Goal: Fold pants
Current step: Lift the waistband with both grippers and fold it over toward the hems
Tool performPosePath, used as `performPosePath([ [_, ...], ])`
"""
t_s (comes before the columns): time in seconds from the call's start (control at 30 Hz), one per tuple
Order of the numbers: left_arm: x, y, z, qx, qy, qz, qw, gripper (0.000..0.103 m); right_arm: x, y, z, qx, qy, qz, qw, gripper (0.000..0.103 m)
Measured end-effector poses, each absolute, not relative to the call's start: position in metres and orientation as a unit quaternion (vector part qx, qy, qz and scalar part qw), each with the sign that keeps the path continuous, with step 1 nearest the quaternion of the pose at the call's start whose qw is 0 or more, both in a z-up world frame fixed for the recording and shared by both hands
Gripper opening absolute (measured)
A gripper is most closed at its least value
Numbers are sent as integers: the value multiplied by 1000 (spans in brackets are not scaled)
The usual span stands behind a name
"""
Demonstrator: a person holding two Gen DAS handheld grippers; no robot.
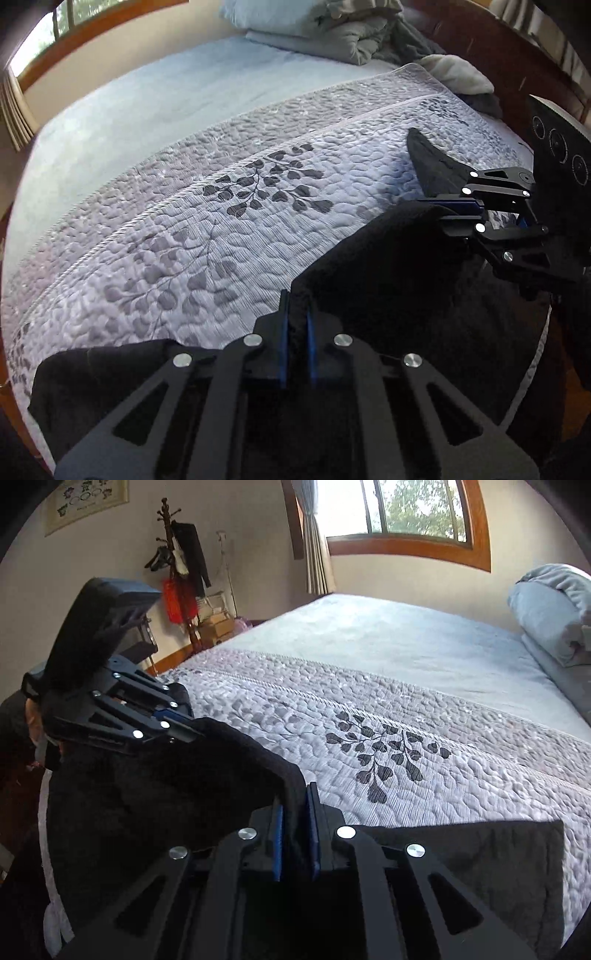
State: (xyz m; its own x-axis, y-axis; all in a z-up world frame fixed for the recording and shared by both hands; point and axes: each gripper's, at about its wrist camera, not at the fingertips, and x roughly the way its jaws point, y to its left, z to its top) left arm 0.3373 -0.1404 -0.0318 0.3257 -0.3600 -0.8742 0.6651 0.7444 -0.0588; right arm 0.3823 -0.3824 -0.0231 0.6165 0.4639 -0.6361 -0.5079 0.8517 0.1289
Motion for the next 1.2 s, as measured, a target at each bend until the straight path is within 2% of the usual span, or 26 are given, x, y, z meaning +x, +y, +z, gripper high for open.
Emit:
performPosePath([
  [0.2, 263, -131, -19, 144, 478, -305, 811, 6, 319, -380, -13, -25, 336, 264, 904, 13],
  [0.5, 170, -124, -25, 123, 483, -272, 823, 7, 233, -373, -27, 4, 359, 256, 898, 13],
  [0.83, 93, -122, -65, 84, 539, -253, 799, 8, 169, -371, -52, 23, 412, 245, 877, 13],
  [0.97, 79, -119, -101, 80, 564, -230, 789, 11, 159, -363, -77, 11, 457, 236, 858, 15],
  [1.13, 68, -120, -108, 88, 559, -213, 796, 16, 157, -353, -95, -3, 493, 214, 843, 21],
  [1.2, 68, -119, -100, 83, 564, -220, 791, 25, 159, -351, -88, 2, 502, 209, 839, 25],
])
